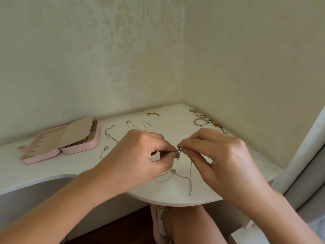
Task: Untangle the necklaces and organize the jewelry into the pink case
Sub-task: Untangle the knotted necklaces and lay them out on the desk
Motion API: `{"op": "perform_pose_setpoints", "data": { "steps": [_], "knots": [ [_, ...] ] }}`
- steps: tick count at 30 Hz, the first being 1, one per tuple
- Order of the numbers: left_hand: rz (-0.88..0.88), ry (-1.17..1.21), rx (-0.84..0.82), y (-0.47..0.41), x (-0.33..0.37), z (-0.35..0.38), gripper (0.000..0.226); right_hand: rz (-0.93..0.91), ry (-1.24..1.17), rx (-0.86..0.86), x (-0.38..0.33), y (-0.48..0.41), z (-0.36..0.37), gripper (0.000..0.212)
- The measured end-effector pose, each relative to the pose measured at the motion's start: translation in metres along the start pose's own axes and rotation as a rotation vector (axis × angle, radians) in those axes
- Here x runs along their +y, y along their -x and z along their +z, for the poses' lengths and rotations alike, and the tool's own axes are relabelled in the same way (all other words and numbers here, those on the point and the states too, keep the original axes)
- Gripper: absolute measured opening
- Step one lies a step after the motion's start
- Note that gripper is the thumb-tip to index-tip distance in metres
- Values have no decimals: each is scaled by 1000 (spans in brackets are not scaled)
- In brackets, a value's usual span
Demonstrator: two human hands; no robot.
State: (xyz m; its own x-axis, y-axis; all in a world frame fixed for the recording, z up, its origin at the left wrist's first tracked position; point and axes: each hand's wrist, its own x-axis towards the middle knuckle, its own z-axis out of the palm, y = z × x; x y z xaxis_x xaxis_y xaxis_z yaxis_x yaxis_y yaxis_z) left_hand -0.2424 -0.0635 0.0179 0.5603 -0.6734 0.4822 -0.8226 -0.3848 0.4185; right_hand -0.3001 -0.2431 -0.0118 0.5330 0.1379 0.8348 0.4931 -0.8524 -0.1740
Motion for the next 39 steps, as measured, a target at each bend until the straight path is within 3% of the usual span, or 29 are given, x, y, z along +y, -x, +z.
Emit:
{"op": "perform_pose_setpoints", "data": {
  "steps": [4, 6, 9, 13, 18, 23, 29, 32, 36, 39],
  "knots": [
    [-33, 20, 35, 1, 0, 1, 20, 25, 47, 72, -2, 2, 5, 10],
    [-87, 75, 42, -2, 2, 2, 8, 90, -9, 85, -2, -1, 4, 8],
    [-150, 185, 69, -10, 6, -1, 9, 193, -144, 56, -3, -9, -4, 6],
    [-105, 271, 115, -31, 17, -8, 10, 538, -692, -111, 10, -25, -13, 16],
    [-195, 587, 262, -73, 17, -21, 19, 826, -1099, -283, 58, -24, 5, 28],
    [-349, 928, 453, -110, -9, -40, 23, 1047, -1296, -151, 88, -5, 15, 15],
    [-582, 991, 522, -137, -65, -15, 24, 1093, -1549, 86, 104, 3, 8, 19],
    [-711, 1061, 496, -145, -101, 14, 25, 1160, -1474, 122, 111, -1, 12, 14],
    [-878, 1142, 434, -161, -139, 56, 26, 1355, -1129, 21, 123, -6, 31, 16],
    [-936, 984, 357, -175, -160, 83, 24, 1378, -834, -98, 138, -11, 50, 19]
  ]
}}
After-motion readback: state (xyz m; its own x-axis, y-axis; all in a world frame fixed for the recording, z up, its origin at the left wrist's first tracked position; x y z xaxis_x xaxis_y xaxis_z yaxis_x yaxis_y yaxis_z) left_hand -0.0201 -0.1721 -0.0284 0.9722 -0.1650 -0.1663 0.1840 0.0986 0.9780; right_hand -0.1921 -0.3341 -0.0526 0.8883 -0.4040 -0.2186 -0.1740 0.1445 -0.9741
